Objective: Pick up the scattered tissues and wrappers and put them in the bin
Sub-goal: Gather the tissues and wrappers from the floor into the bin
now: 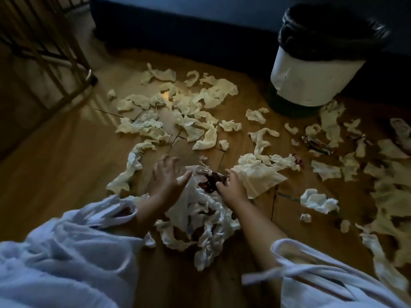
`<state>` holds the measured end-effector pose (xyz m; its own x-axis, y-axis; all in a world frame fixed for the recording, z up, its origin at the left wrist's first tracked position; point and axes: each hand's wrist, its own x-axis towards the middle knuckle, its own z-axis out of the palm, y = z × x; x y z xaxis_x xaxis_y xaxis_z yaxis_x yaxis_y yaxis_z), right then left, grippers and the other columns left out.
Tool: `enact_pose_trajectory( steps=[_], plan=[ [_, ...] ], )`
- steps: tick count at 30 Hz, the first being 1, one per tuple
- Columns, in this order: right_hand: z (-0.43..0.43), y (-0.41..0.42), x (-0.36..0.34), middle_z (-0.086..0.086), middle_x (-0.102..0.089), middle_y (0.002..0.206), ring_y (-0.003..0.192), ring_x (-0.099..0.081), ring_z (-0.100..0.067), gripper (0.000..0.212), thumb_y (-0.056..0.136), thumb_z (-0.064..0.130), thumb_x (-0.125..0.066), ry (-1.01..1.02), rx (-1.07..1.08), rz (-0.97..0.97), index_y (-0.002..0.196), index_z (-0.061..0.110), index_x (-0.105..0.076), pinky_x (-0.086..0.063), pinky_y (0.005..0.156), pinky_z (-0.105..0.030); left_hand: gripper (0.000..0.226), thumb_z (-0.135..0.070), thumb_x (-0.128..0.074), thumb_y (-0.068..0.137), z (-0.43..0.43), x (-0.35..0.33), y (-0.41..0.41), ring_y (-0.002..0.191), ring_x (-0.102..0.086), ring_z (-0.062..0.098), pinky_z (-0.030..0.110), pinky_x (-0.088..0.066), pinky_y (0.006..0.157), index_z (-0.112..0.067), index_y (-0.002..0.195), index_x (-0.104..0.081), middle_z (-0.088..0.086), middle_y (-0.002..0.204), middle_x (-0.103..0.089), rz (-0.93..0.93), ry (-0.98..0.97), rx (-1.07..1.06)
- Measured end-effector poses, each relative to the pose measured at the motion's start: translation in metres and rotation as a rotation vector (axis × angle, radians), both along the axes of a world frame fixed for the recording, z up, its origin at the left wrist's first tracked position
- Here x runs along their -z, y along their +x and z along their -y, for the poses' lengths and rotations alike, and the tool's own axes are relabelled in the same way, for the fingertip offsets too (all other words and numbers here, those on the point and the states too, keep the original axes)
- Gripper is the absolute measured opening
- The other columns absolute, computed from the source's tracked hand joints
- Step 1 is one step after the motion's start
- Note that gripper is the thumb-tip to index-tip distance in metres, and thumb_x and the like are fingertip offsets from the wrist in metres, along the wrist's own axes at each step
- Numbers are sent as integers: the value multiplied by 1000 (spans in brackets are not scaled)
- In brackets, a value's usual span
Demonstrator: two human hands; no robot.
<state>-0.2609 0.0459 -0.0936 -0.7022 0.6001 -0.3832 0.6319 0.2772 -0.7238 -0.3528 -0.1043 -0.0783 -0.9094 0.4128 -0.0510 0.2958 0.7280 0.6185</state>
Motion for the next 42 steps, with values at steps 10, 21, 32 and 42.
enact_pose_trajectory(
  steps=[10, 21, 32, 42],
  plan=[
    [5, 3, -8, -9, -63, 116, 103, -59, -22, 30, 89, 16, -59, -103, 169, -38, 118, 10, -57, -50, 87, -33, 56, -19, -57, 88, 30, 5, 2, 125, -41, 16, 22, -38, 93, -24, 140, -35, -1, 141, -42, -145, -300, 714],
    [-41, 21, -24, -12, -64, 113, 103, -61, -28, 24, 87, 16, -62, -124, 494, -197, 110, 13, -60, -51, 91, -49, 66, -40, -64, 82, 6, 12, 2, 137, -19, 26, 45, -30, 110, -38, 140, -33, 3, 146, -30, -114, -65, 555],
    [-43, 39, -27, -9, -60, 104, 93, -61, -22, 20, 89, 9, -58, -185, 533, -229, 109, 8, -58, -55, 77, -36, 32, -7, -54, 90, -28, 18, 16, 111, -54, 3, 8, -37, 80, -7, 121, -55, -1, 117, -54, 119, 98, 615],
    [-57, 36, -31, -17, -59, 116, 107, -59, -32, 24, 89, 8, -58, -177, 602, -250, 113, 5, -58, -53, 88, -43, 57, -60, -37, 88, 18, 24, -11, 145, -5, 28, 53, -10, 114, -41, 141, -26, -7, 157, -14, 78, -409, 641]
  ],
)
